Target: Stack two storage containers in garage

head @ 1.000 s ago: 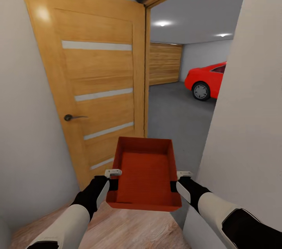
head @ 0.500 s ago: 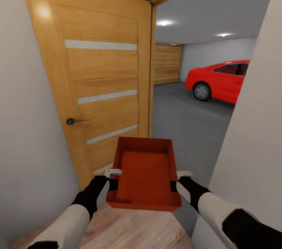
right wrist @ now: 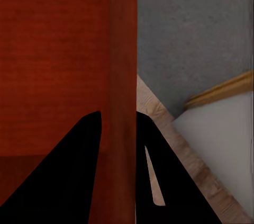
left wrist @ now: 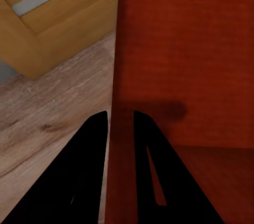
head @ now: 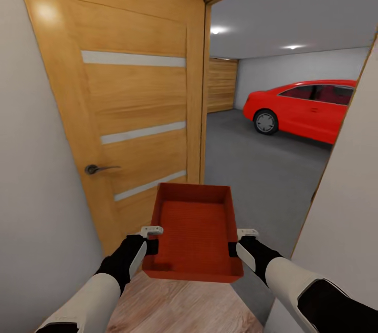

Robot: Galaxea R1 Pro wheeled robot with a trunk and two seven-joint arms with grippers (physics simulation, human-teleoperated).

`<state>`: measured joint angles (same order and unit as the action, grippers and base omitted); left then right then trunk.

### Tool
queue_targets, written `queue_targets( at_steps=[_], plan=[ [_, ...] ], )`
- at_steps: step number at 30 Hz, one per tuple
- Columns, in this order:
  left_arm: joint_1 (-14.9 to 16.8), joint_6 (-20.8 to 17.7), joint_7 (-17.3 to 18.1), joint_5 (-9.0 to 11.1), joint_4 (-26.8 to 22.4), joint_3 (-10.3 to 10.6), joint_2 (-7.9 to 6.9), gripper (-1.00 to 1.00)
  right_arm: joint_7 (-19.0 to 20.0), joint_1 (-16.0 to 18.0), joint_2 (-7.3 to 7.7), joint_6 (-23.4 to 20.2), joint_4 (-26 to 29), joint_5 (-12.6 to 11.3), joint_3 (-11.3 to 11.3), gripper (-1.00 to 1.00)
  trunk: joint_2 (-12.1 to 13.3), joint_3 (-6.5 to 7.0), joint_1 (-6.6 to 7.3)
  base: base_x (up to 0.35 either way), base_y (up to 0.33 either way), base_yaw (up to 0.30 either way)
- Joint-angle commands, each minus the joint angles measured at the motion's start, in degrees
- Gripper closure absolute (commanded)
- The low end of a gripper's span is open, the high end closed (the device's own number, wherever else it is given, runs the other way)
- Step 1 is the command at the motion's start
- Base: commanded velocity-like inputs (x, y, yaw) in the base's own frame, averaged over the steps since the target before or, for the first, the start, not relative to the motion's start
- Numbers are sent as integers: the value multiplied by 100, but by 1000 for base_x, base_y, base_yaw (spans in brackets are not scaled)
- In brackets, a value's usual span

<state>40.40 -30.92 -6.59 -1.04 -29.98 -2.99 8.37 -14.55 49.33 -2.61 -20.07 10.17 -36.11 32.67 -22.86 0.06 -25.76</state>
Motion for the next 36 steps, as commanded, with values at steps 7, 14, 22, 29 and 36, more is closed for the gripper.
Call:
queue_targets(
  at_steps=[7,14,22,29,36],
  plan=[
    [2,-37,-35,-93,-70,-18,-18,100,-31,-2,3,-12,2,-266,355,100,-5,-3,-2,5,4,-285],
    [2,-37,-35,-94,-70,-20,-15,100,-31,-2,6,-14,2,-267,354,100,-5,-3,-2,0,0,-288],
    [2,-43,-40,-98,-70,-29,-20,100,-31,-2,6,-14,2,-270,354,100,-5,-3,-2,58,42,-140],
    [2,-46,-44,-99,-65,-35,-20,100,-31,-2,5,-14,2,-269,356,100,-5,-3,-2,224,191,-4],
    [2,-43,-44,-99,-69,-34,-20,100,-31,-2,-1,-14,2,-271,357,100,-5,-3,-2,245,215,0]
  ],
)
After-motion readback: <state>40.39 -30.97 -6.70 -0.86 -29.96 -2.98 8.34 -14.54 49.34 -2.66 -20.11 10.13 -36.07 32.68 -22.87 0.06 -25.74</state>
